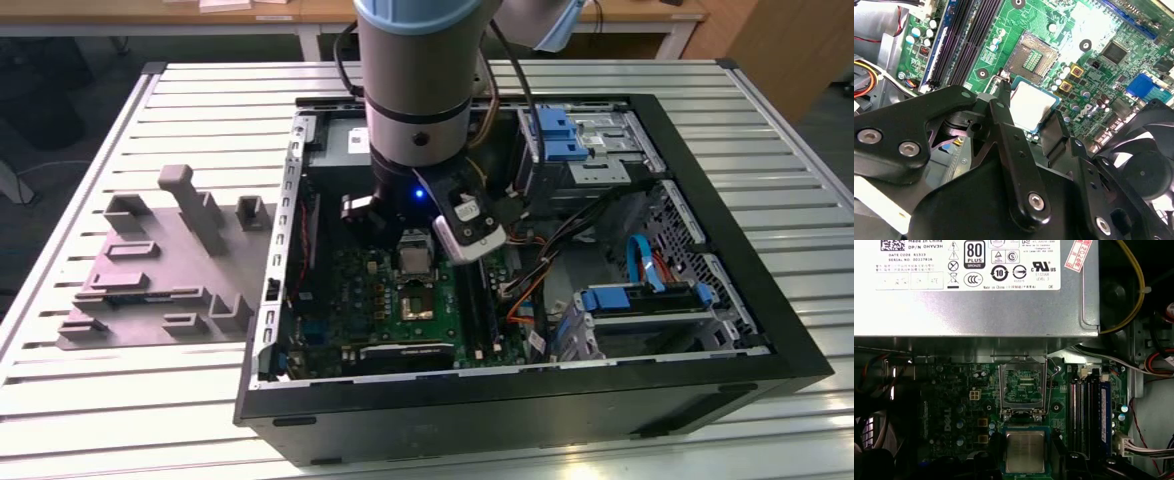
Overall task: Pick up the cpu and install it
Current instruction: 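Place the cpu into insertion slot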
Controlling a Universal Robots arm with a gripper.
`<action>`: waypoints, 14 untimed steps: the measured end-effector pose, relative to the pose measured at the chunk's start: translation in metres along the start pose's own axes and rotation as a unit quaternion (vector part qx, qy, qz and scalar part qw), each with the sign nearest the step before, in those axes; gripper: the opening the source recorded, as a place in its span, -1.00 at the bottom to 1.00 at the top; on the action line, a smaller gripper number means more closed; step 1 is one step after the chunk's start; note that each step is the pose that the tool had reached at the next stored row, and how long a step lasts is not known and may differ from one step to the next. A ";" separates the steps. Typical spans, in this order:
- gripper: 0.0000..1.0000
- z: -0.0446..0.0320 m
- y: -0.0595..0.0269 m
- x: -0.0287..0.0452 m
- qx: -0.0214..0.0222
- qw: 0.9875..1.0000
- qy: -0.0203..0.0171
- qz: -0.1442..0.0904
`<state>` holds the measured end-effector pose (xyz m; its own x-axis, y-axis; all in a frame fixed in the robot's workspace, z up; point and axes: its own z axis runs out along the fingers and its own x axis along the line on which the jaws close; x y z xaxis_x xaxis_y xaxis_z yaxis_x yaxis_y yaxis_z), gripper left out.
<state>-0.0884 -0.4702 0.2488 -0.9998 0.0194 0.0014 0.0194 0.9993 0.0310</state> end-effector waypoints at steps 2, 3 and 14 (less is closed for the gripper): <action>-0.05 0.0001 0.0000 0.0000 0.000 1.000 0.000 0.000; -0.05 0.0001 0.0000 0.0000 0.000 1.000 0.000 0.000; -0.05 0.0038 -0.0020 0.0000 0.000 1.000 0.000 0.000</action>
<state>-0.0884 -0.4721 0.2450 -0.9998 0.0194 0.0013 0.0194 0.9993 0.0313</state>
